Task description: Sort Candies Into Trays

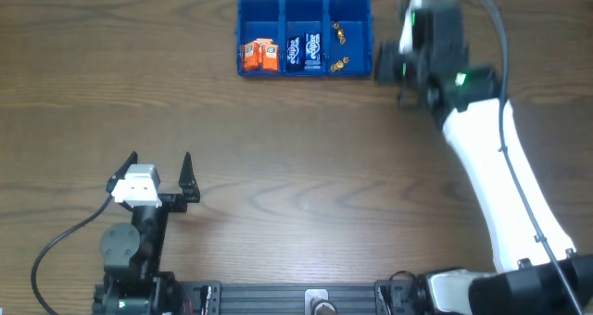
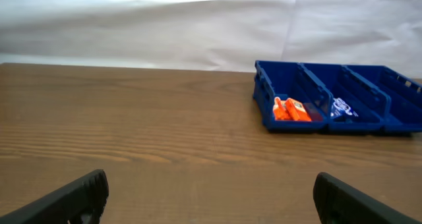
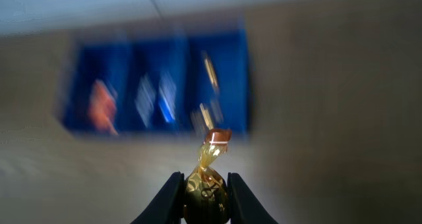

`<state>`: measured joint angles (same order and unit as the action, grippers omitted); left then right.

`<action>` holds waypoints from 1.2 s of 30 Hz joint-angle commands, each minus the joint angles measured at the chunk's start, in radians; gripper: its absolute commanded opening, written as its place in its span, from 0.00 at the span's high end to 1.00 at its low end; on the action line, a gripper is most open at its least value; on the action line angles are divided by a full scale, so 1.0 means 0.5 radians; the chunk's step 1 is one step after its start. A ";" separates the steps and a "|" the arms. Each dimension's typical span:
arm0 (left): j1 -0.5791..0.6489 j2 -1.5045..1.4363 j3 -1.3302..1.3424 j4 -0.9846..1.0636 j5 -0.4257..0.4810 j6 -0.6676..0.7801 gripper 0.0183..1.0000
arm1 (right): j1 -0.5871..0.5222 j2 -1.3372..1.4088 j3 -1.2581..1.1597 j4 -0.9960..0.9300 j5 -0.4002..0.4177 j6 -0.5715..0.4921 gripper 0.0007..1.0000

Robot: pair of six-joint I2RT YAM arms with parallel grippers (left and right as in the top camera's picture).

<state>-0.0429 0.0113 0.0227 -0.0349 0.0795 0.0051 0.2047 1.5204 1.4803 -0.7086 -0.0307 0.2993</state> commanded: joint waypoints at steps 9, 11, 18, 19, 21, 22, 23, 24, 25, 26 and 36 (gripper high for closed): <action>0.007 -0.011 -0.036 -0.071 0.036 0.030 0.00 | 0.117 1.192 0.838 0.117 0.148 -0.145 0.84; 0.007 -0.011 -0.036 -0.071 0.036 0.030 0.00 | 0.136 1.235 0.838 0.149 0.150 -0.145 0.84; 0.007 -0.011 -0.036 -0.072 0.036 0.030 0.00 | 0.134 1.265 0.838 0.159 0.164 -0.145 0.74; 0.007 -0.011 -0.036 -0.072 0.036 0.030 0.00 | 0.122 1.265 0.838 0.160 0.164 -0.145 0.74; 0.007 -0.011 -0.036 -0.071 0.036 0.030 0.00 | 0.111 1.265 0.838 0.166 0.164 -0.146 0.74; 0.007 -0.011 -0.036 -0.071 0.036 0.030 0.00 | 0.112 1.265 0.838 0.166 0.169 -0.146 0.74; 0.007 -0.011 -0.036 -0.071 0.036 0.030 0.00 | 0.112 1.265 0.838 0.165 0.172 -0.146 0.74; 0.007 -0.011 -0.036 -0.071 0.036 0.030 0.00 | 0.112 1.265 0.838 0.164 0.179 -0.146 0.70; 0.007 -0.011 -0.036 -0.071 0.036 0.030 0.00 | 0.112 1.265 0.838 0.157 0.179 -0.146 0.65; 0.007 -0.011 -0.036 -0.071 0.036 0.030 0.00 | 0.112 1.250 0.838 0.138 0.180 -0.147 0.51; 0.007 -0.011 -0.036 -0.071 0.036 0.030 0.00 | -0.098 0.154 -0.019 0.452 0.270 -0.343 0.00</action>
<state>-0.0429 0.0109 0.0227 -0.0353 0.0803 0.0055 0.2092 1.7855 1.5848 -0.5129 0.0738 0.1570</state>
